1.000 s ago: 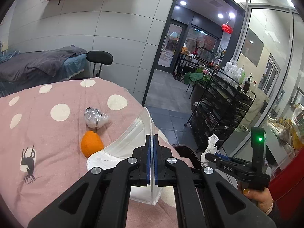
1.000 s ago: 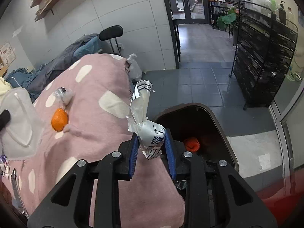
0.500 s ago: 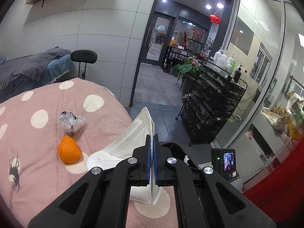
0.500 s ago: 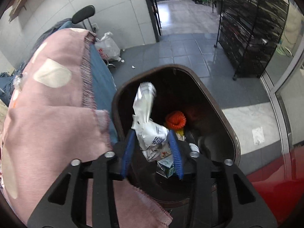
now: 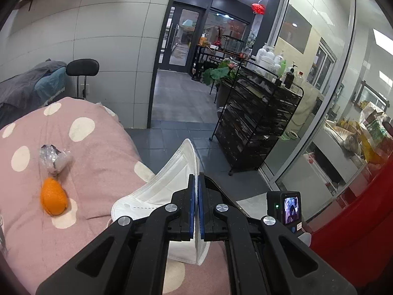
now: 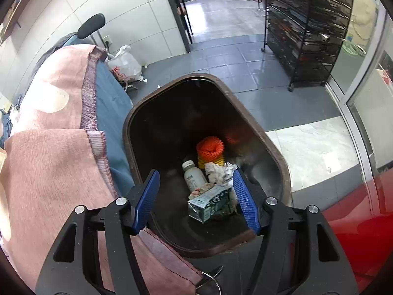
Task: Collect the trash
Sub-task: 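Lower the white face mask into the bin and open the left tool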
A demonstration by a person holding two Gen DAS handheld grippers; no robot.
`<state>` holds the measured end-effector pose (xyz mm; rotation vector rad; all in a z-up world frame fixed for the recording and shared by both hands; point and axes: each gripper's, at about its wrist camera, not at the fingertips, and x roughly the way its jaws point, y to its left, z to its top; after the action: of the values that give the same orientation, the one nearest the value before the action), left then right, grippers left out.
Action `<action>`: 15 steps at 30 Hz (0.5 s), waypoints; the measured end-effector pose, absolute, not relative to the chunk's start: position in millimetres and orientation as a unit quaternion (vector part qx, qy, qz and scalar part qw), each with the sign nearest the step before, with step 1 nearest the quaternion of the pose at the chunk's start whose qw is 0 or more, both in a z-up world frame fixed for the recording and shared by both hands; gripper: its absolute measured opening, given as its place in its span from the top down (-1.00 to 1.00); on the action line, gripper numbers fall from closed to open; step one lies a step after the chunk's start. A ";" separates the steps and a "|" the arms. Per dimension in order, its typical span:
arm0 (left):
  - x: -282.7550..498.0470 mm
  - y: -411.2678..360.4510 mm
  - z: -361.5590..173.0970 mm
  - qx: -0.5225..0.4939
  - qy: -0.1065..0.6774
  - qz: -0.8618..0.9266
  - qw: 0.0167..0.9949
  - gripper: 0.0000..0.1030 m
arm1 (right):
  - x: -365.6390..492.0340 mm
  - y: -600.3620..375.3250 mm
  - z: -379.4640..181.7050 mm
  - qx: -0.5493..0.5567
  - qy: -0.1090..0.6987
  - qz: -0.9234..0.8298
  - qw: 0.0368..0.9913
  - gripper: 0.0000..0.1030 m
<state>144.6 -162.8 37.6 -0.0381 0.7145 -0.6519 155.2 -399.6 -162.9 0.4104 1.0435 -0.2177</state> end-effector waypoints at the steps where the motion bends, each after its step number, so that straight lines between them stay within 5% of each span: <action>1: 144.7 -168.0 36.0 -0.016 0.346 -0.318 0.882 0.94 | 152.2 -402.6 -162.3 0.197 0.492 -0.106 0.841 -0.21; 15: 145.9 -251.1 2.0 0.040 0.381 -0.377 0.843 0.94 | 122.8 -439.5 -150.2 0.217 0.468 -0.155 0.843 -0.26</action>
<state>145.9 -251.1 2.0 0.0848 0.8045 -0.7958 122.8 -439.5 -150.2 0.4579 0.9886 -0.3273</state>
